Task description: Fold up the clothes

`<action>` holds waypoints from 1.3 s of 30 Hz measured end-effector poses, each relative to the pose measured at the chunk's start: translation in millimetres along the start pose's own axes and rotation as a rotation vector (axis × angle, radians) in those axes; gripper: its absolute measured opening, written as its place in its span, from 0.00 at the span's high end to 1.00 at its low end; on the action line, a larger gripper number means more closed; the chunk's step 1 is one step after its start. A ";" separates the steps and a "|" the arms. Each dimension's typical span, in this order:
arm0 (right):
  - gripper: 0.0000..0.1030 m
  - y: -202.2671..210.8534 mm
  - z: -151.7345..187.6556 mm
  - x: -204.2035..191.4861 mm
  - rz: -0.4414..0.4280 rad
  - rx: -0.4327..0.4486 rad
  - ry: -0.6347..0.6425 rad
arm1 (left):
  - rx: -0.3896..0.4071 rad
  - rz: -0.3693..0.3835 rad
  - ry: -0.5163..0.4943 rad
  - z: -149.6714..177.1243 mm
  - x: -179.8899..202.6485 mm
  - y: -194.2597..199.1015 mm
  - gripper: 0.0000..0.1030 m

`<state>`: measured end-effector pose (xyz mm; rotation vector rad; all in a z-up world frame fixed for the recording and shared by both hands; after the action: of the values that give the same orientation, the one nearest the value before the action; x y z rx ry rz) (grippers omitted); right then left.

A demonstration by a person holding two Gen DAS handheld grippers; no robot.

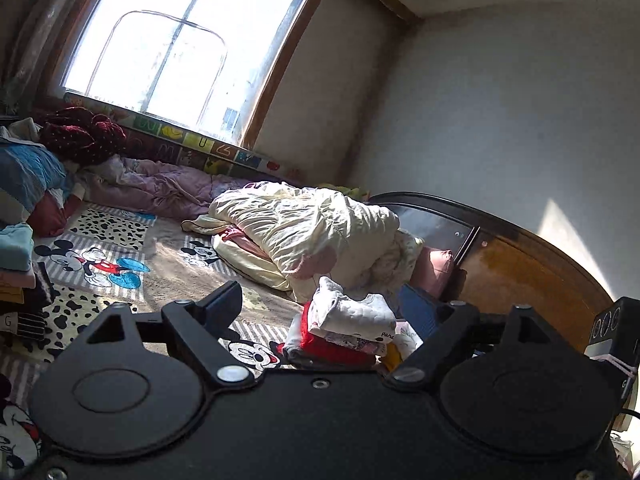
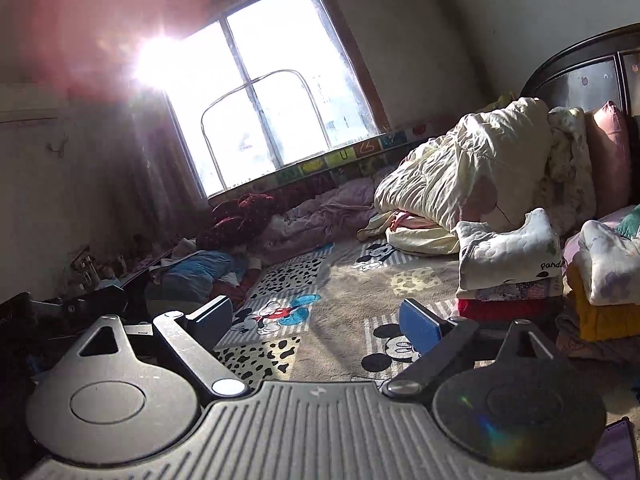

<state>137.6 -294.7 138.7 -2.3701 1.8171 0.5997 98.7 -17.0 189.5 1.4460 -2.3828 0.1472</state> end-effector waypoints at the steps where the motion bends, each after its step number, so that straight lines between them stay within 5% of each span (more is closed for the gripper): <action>1: 0.09 10.3 -2.0 -16.3 -0.021 0.011 0.017 | 0.014 -0.016 -0.013 1.3 -0.8 10.8 0.12; 5: 0.05 24.3 7.1 -53.4 -0.023 0.012 0.107 | 0.032 -0.125 -0.037 30.9 -19.2 33.7 0.06; 11: 0.05 21.3 70.4 -67.9 0.037 -0.101 0.173 | -0.082 -0.386 -0.087 110.6 -55.1 49.0 0.06; 17: 0.05 30.4 141.3 -65.1 0.081 -0.230 0.177 | -0.173 -0.426 -0.007 155.3 -79.4 74.0 0.00; 23: 0.05 40.4 183.3 -72.2 0.106 -0.288 0.186 | -0.195 -0.473 -0.054 165.9 -78.2 92.3 0.00; 39: 0.05 55.6 219.2 -80.3 0.096 -0.345 0.180 | -0.271 -0.500 -0.071 204.2 -86.1 95.3 0.00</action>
<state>13.4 -170.0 -24.5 -2.6409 2.0587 0.7917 2.2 46.3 -22.3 1.8687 -1.9198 -0.3411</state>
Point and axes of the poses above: each gripper's, at about its wrist camera, not at the fingertips, and y roughly against the way its jaws point, x to its right, z to its underside, the point moved 3 cm from there along -y, roughly the way its jaws point, and after that the axes turned 3 degrees about x, right-handed, at the moved point
